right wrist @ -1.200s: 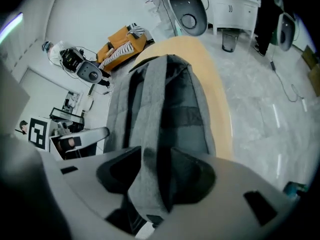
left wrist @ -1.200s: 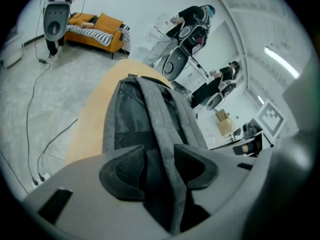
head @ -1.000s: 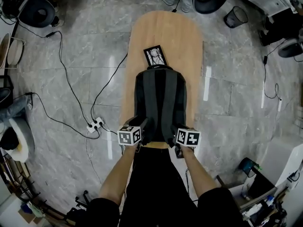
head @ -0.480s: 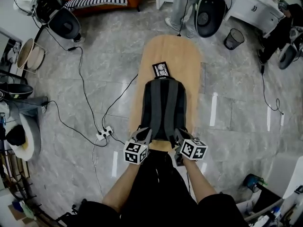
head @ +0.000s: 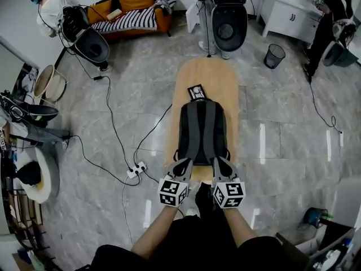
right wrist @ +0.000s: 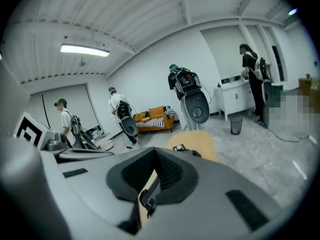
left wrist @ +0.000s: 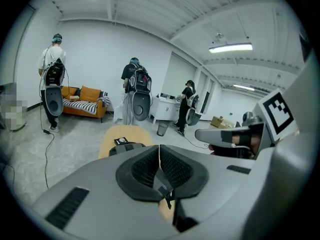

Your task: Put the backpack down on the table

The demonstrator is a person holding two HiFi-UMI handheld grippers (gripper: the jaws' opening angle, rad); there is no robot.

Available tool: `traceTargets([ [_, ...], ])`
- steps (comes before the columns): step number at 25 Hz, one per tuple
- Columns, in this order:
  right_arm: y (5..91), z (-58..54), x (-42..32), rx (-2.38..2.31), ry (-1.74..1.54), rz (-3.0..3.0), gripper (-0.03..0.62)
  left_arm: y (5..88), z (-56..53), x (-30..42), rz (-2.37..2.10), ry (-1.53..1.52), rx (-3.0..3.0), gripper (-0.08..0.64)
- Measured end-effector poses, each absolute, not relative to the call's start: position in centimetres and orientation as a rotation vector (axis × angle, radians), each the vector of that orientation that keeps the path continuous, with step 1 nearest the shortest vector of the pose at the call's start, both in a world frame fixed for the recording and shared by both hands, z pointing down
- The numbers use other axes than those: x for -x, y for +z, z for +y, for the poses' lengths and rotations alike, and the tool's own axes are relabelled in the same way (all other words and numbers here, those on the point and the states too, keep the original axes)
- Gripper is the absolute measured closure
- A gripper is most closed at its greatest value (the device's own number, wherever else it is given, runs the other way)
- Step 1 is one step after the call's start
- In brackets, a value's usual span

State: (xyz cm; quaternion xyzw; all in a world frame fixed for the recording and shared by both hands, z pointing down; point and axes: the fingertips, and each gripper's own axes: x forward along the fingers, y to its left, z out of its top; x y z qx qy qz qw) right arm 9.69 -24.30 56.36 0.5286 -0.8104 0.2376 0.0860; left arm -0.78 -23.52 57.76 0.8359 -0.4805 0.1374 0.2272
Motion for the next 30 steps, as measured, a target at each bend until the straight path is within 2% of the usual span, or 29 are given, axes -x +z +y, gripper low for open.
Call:
traceTargets([
  [5,53.5,-17.8,-7.9,-1.587,0.555,-2.433,0.583,55.0,-18.2,2.8,-1.395,0.306,-2.332,0.541],
  [15,51.1,-5.8,-6.0,-1.628,0.518,-2.414,0.583,53.0,-6.5,4.1,-1.404,0.222,-2.327,0.541],
  [30,50.3,-2.0,-4.4,-1.666,0.539,-2.426,0.583,52.3,-2.1,6.7,-1.399,0.161,-2.336,0.541],
])
